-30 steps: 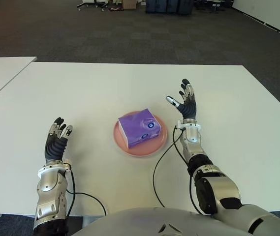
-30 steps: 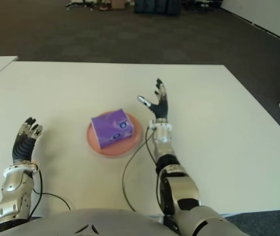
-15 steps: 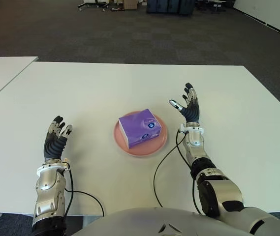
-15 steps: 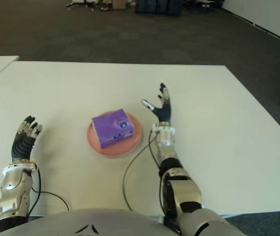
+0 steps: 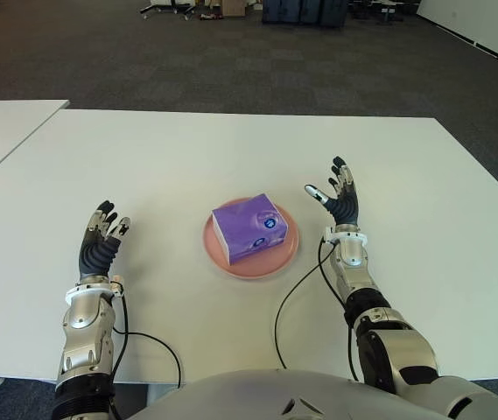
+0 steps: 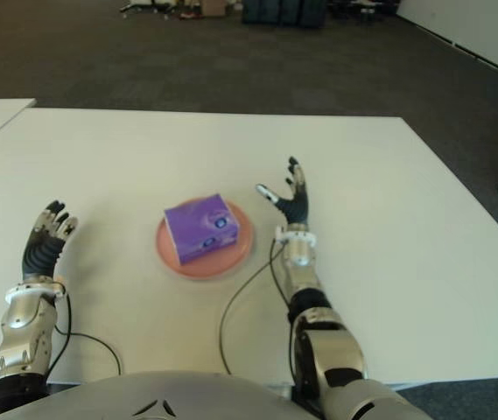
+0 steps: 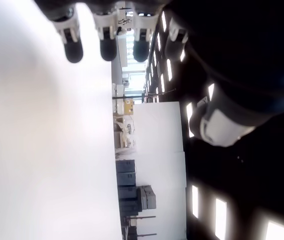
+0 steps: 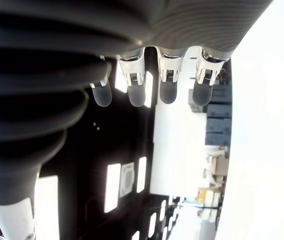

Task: Put the tissue paper into the plate.

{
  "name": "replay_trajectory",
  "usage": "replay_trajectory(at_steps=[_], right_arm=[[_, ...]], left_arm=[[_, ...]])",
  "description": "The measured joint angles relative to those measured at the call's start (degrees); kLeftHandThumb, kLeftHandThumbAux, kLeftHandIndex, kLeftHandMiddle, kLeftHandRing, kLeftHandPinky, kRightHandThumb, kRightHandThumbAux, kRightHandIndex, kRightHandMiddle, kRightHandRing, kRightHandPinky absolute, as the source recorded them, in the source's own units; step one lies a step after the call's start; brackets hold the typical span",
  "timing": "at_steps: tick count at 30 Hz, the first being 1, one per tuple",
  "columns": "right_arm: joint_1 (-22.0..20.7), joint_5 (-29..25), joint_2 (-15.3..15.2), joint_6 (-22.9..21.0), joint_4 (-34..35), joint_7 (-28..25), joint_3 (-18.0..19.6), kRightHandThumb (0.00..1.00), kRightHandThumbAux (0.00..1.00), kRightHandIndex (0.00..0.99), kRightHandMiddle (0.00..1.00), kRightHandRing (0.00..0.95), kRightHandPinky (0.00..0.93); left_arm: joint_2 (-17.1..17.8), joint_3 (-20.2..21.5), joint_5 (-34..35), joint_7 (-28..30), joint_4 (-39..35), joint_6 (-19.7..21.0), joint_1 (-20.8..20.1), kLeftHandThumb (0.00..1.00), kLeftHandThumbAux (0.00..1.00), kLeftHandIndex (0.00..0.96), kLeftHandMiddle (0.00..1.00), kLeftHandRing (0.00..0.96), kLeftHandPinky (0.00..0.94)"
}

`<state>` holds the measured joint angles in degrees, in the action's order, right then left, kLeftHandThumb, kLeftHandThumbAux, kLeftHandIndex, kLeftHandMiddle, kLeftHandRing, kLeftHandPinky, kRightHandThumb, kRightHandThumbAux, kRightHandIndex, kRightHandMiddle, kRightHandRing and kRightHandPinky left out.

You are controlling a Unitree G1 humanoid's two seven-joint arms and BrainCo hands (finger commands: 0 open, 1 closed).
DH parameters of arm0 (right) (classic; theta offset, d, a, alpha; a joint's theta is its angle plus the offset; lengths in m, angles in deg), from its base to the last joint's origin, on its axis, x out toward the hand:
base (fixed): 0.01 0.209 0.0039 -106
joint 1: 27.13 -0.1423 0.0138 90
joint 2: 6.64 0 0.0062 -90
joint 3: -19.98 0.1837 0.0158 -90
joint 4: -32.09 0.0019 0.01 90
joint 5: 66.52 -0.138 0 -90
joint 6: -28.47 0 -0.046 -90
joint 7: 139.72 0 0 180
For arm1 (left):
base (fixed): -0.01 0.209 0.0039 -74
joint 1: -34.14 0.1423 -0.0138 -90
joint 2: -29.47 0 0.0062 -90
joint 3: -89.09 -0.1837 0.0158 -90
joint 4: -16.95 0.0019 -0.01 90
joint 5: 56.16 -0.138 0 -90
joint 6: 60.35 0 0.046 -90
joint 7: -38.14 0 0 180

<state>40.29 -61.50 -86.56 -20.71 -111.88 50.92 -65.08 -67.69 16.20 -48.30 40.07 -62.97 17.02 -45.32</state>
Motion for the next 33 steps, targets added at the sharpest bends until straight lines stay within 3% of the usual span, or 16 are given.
replay_trajectory(at_steps=[12,20,26,33], right_arm=[[1.8,-0.9,0.3,-1.0,-0.3,-2.4,0.3,0.094,0.739,0.0,0.0,0.0,0.003],[1.8,-0.9,1.3,-1.8,-0.6,-1.8,0.4,0.13,0.688,0.0,0.0,0.0,0.019],[3.3,-0.5,2.7,-2.2,2.1,0.6,0.1,0.149,0.655,0.0,0.0,0.0,0.034],[6.7,0.2,5.0,-5.2,8.1,2.4,-1.5,0.144,0.64,0.0,0.0,0.0,0.04]], left_arm=[[0.0,-1.8,-2.6,-0.6,0.7,-2.5,-3.0,0.0,0.581,0.0,0.0,0.0,0.0],[-2.0,-5.3,-8.8,-3.7,1.9,-10.8,-3.0,0.0,0.537,0.0,0.0,0.0,0.0],[-1.6,-6.5,-10.3,-3.8,9.8,-17.0,-6.0,0.0,0.511,0.0,0.0,0.0,0.0],[-0.5,-7.2,-10.0,-3.0,19.1,-19.6,-11.6,0.0,0.53,0.0,0.0,0.0,0.0]])
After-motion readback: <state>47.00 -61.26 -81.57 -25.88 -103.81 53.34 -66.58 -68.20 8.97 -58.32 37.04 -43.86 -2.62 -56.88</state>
